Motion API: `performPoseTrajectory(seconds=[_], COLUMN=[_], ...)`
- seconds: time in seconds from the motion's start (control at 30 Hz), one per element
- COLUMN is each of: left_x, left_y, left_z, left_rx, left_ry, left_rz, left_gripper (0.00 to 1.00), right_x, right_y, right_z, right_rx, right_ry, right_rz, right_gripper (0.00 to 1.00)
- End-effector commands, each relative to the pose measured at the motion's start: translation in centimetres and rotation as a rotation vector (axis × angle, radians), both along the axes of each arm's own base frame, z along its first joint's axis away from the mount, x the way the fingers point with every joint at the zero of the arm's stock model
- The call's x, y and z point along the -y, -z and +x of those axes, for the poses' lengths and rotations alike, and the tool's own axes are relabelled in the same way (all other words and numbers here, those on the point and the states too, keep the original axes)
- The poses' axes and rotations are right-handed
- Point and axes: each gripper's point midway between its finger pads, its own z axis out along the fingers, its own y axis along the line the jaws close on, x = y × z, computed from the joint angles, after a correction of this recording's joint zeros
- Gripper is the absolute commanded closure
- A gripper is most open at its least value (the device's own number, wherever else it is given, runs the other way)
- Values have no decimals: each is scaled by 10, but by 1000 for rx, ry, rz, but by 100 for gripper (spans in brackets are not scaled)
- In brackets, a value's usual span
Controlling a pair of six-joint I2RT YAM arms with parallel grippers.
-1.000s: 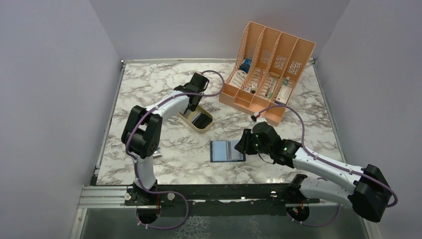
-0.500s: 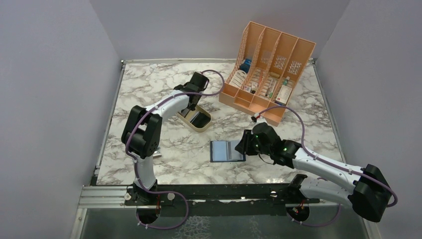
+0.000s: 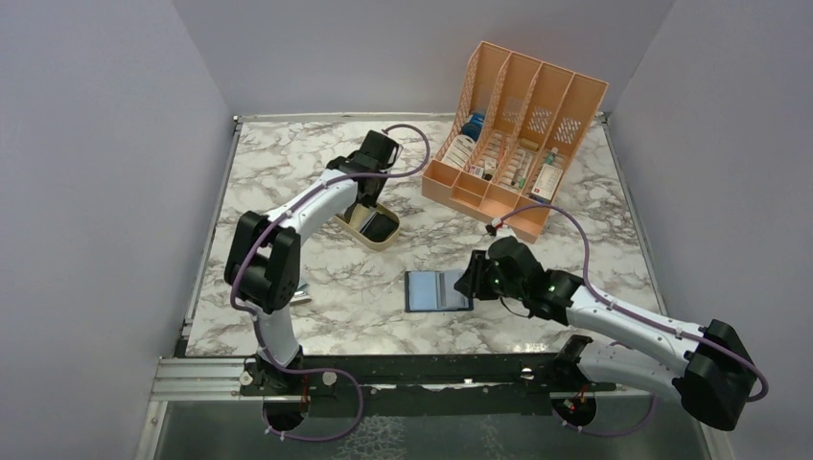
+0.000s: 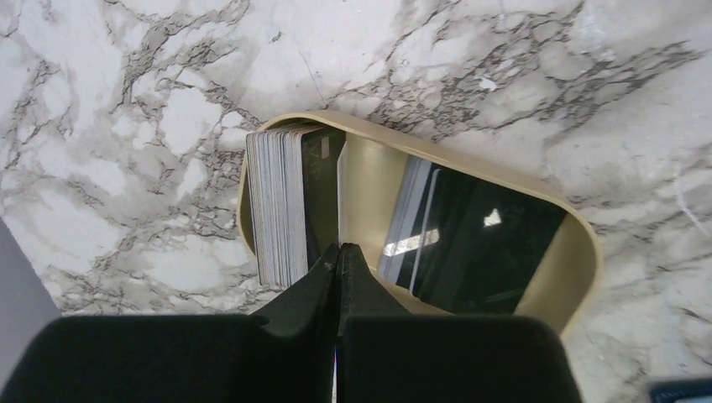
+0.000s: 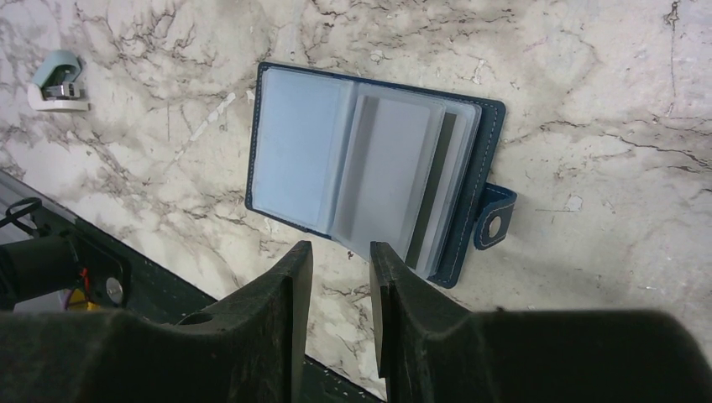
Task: Put the credit cards into the card holder
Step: Pick up the credit card from the storage box, then insert the credit card into the card holder.
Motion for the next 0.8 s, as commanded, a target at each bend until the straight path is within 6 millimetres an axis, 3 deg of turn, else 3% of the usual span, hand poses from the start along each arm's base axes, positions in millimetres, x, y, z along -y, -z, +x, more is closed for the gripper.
performPoseTrajectory(seconds=[0.0, 0.27, 0.5, 0.6, 0.77], left_x=[25, 78, 121, 129, 136], left_y=[-46, -77, -84, -80, -60], left_z=[-11, -53, -109, -131, -160], left_rx=[33, -40, -179, -234, -299], left_ry=[24, 66, 116, 100, 63], left_rz=[-194, -599, -1006, -1138, -1185], left_gripper=[100, 100, 100, 100, 100], right_x=[7, 17, 11, 6, 10], right_y=[-3, 1, 6, 9, 22], right_z=[3, 14, 26, 32, 42], right_rx=[21, 23, 19, 11, 4], right_ry=[27, 56, 50, 41, 60], right_rz=[-29, -143, -206, -234, -315], right_gripper=[68, 66, 59, 59, 60])
